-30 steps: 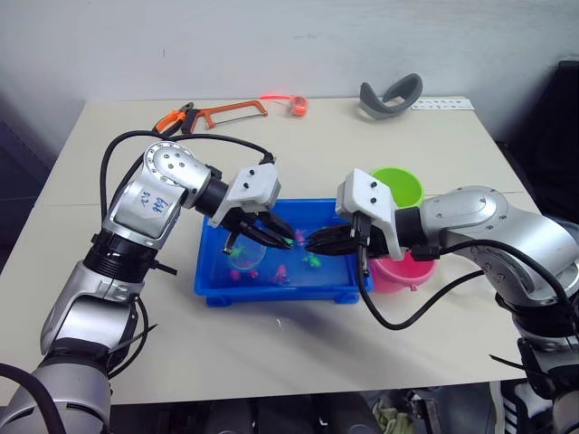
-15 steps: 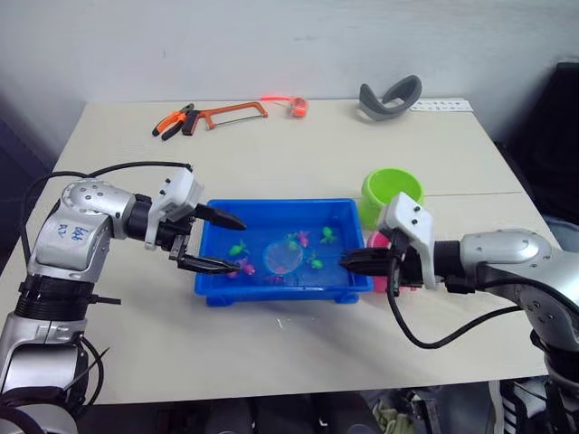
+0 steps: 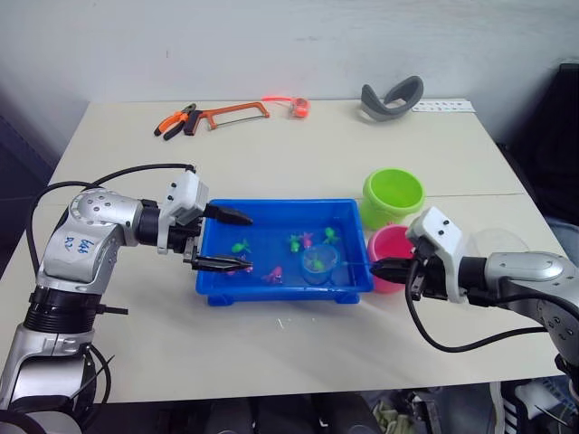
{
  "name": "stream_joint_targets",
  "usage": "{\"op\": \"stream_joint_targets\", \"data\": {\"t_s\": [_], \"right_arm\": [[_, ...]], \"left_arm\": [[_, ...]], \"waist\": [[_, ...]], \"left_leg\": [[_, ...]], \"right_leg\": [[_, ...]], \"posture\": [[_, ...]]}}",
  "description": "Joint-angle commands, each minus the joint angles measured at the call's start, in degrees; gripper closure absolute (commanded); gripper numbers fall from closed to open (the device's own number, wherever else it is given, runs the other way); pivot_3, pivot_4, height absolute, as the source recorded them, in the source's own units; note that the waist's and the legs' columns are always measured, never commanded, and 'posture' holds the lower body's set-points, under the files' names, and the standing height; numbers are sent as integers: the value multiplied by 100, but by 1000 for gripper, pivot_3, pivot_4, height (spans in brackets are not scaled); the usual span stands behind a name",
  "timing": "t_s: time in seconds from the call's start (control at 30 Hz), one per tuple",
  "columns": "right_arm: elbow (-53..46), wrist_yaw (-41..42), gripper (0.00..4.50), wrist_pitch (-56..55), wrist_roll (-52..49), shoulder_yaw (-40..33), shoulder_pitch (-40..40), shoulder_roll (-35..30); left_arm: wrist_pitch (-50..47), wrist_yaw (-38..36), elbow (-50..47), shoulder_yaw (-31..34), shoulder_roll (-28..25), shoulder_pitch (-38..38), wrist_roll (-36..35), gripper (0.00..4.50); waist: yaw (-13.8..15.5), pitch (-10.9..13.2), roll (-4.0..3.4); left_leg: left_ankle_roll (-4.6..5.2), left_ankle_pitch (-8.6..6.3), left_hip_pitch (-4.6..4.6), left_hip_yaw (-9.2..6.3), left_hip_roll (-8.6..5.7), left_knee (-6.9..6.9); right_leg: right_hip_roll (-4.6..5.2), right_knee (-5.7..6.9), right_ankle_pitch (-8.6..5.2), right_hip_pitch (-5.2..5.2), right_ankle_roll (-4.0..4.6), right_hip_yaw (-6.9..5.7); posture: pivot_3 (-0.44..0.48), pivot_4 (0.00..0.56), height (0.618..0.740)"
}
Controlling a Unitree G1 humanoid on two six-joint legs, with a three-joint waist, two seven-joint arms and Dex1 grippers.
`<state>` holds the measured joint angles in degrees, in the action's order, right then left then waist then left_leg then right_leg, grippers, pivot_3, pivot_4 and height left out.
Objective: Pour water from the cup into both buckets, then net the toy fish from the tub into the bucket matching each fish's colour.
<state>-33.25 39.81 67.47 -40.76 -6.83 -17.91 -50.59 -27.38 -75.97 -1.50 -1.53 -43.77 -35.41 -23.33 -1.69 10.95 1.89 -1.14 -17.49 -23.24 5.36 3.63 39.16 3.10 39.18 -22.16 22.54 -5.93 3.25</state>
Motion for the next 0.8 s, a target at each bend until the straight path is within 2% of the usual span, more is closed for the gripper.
{"op": "stream_joint_targets", "data": {"t_s": [0.03, 0.23, 0.37, 0.8], "right_arm": [[33, -62, 4500, -155, 55, -67, -4, -5], [172, -66, 4500, -402, 312, 194, 18, -81], [273, -38, 4500, -590, 524, 389, -10, -103], [721, -255, 4500, -711, 813, 746, -609, 422]], "left_arm": [[20, 6, -181, -6, 10, -157, -115, 48], [45, 44, -110, -46, 83, -295, -97, 48], [46, 57, -114, -52, 104, -320, -97, 48], [125, 105, -102, -30, 116, -275, -72, 48]], "waist": [[-2, 0, 0], [0, 0, 0], [-1, 0, 0], [-8, 0, 0]], "left_leg": [[0, 0, 0, 0, 0, 0], [0, 0, 0, 1, -1, 0], [0, 0, 0, 1, 4, 0], [-2, 1, 0, 2, 7, 0]], "right_leg": [[0, 0, 0, 0, 0, 0], [-4, 0, 0, 0, 0, 0], [-40, -1, 0, 0, -1, 7], [-42, 0, 0, 2, -1, 10]], "posture": [[0, 150, 740], [0, 150, 740], [0, 150, 740], [0, 150, 740]]}}
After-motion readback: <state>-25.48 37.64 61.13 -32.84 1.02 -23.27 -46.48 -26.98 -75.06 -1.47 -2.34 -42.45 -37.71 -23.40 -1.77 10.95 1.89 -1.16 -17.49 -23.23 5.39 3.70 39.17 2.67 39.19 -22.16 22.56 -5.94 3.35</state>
